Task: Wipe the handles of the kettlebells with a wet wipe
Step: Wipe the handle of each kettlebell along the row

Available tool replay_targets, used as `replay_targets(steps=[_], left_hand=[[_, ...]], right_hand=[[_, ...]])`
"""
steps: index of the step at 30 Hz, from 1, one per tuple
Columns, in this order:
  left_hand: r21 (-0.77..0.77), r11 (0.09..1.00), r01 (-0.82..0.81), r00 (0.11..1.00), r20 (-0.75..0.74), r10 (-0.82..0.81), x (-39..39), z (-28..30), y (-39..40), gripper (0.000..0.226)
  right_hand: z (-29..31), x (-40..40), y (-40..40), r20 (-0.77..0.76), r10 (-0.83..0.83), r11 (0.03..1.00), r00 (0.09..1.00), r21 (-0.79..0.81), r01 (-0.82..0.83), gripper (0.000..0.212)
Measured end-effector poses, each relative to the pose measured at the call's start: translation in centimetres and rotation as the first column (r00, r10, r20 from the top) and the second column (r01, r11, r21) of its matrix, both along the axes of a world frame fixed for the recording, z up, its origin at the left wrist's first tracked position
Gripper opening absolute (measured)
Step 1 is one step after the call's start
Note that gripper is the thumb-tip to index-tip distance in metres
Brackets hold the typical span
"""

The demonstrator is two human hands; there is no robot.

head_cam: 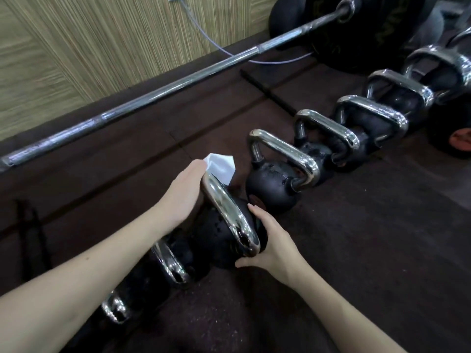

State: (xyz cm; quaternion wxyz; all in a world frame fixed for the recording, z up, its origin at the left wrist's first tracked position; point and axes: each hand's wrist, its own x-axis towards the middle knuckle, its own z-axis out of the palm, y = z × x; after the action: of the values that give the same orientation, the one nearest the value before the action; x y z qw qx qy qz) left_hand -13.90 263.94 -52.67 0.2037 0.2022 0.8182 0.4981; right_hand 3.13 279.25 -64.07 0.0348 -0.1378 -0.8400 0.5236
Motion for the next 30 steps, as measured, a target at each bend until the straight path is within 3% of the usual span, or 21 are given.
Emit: replay_targets(steps=[3, 4, 6, 8, 10, 12, 14, 17, 20, 23, 26, 28, 30], left_hand=[[-0.04, 0.992, 0.122, 0.946, -0.298, -0.129, 2.4, -0.1, -1.3, 0.033], [-0.14, 0.973, 0.183, 0.864, -0.449, -0.228, 3.3, -0.1, -1.9, 0.036], [-0.368, 0.887, 0.278, 0.6, -0.655, -0.46, 5.4, -0.1, -2.6, 0.041], [-0.547, 0.772, 0.324, 0.327, -0.701, -0.634, 7.3, -0.4, -2.7, 0.042], [-0.655, 0.701, 0.283, 0.139, -0.695, -0.706, 8.0, -1.1, -2.9, 0.04], [-0.688, 0.682, 0.247, 0.068, -0.69, -0.721, 7.9, -1.4, -3.0, 0.038], [-0.684, 0.687, 0.246, 0.057, -0.697, -0.714, 7.3, -1.1, -2.5, 0.036], [-0.634, 0.732, 0.248, 0.16, -0.719, -0.677, 6.0, -0.5, -2.0, 0.039], [-0.521, 0.823, 0.226, 0.423, -0.709, -0.565, 4.1, 0.4, -1.9, 0.049], [-0.335, 0.915, 0.225, 0.668, -0.63, -0.395, 2.9, 1.1, -1.4, 0.044], [-0.234, 0.963, 0.132, 0.895, -0.39, -0.218, 1.8, 1.8, -0.5, 0.038], [-0.289, 0.955, 0.065, 0.95, -0.275, -0.148, 0.5, 2.3, -0.2, 0.039], [-0.305, 0.952, 0.026, 0.961, -0.255, -0.108, -1.0, 2.9, 0.2, 0.045]], right_hand=[[-0.3, 0.0, 0.0, -0.017, -0.005, 1.0, 1.0, 0.005, 0.005, 0.128], [-0.3, -0.1, -0.1, -0.021, -0.012, 1.0, 1.0, -0.006, 0.012, 0.125], [-0.7, -0.1, -0.1, -0.011, -0.013, 1.0, 1.0, 0.002, 0.013, 0.119], [-1.4, -0.1, -0.1, -0.002, -0.002, 0.998, 1.0, -0.058, 0.002, 0.109], [-1.5, -0.2, 0.0, 0.005, -0.009, 0.999, 1.0, -0.038, 0.01, 0.086], [-1.8, -0.4, 0.1, 0.016, 0.005, 1.0, 1.0, -0.029, -0.005, 0.07], [-1.8, -0.4, 0.0, 0.034, 0.011, 1.0, 0.999, -0.029, -0.01, 0.099], [-1.2, -0.1, -0.1, 0.037, 0.019, 0.999, 0.999, -0.052, -0.017, 0.124], [-0.9, -0.1, -0.1, 0.005, 0.01, 1.0, 1.0, 0.021, -0.01, 0.128], [-0.4, -0.1, -0.1, 0.035, 0.004, 1.0, 0.999, 0.027, -0.005, 0.13], [0.2, -0.1, -0.1, 0.037, 0.014, 0.999, 0.999, 0.035, -0.015, 0.131], [0.7, 0.1, 0.3, 0.028, 0.043, 0.997, 0.999, 0.069, -0.045, 0.128], [1.4, 0.9, 1.1, 0.019, 0.084, 0.989, 0.996, 0.117, -0.086, 0.124]])
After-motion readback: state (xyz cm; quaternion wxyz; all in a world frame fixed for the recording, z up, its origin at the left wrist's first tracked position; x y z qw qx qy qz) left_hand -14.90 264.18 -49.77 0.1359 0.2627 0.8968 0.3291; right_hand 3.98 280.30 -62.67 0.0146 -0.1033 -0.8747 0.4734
